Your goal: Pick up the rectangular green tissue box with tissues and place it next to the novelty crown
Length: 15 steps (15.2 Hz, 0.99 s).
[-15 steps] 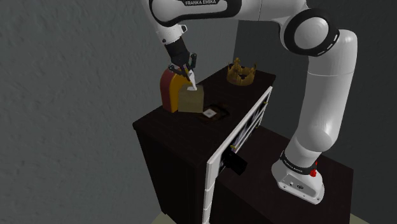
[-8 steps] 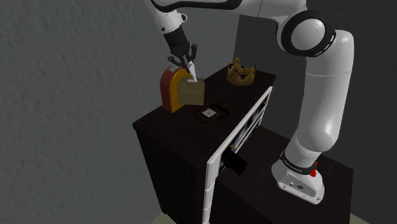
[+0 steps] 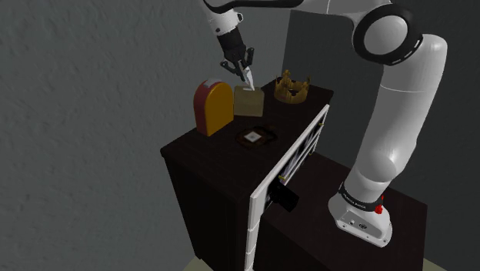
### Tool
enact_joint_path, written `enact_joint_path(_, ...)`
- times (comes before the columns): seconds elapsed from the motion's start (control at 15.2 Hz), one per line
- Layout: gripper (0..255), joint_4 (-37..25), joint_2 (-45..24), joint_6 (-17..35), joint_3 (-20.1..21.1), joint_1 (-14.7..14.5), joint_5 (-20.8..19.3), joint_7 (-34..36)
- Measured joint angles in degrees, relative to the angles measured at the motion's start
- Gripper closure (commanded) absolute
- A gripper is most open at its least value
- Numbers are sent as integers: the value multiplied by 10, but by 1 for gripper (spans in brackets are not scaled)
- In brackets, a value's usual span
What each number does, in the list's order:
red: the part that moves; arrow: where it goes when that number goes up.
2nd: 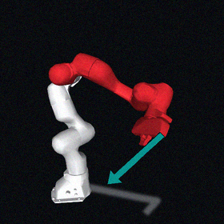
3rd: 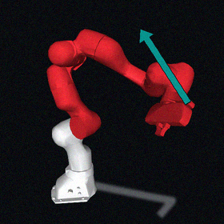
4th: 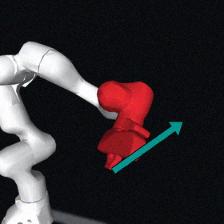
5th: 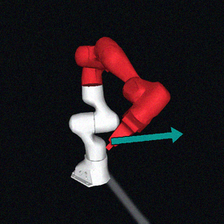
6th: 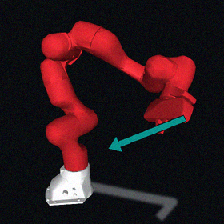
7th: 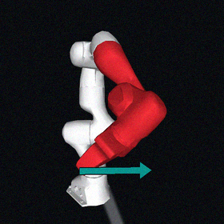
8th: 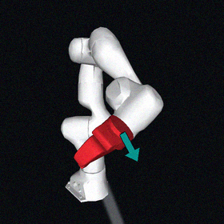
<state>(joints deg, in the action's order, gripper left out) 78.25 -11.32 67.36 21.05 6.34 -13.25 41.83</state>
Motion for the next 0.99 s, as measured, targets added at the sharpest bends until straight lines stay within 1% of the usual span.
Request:
enact_joint_path(0.2, 255, 39, 27, 21, -17, 28, -3, -42)
enact_joint_path(0.26, 255, 38, 29, 23, -23, 37, -7, -58)
enact_joint_path(0.4, 255, 61, 44, 37, -36, 55, -11, -87)
enact_joint_path(0.66, 255, 61, 48, 46, -59, 84, -25, -141)
enact_joint_path(0.99, 255, 74, 54, 71, -90, 122, -41, -209)
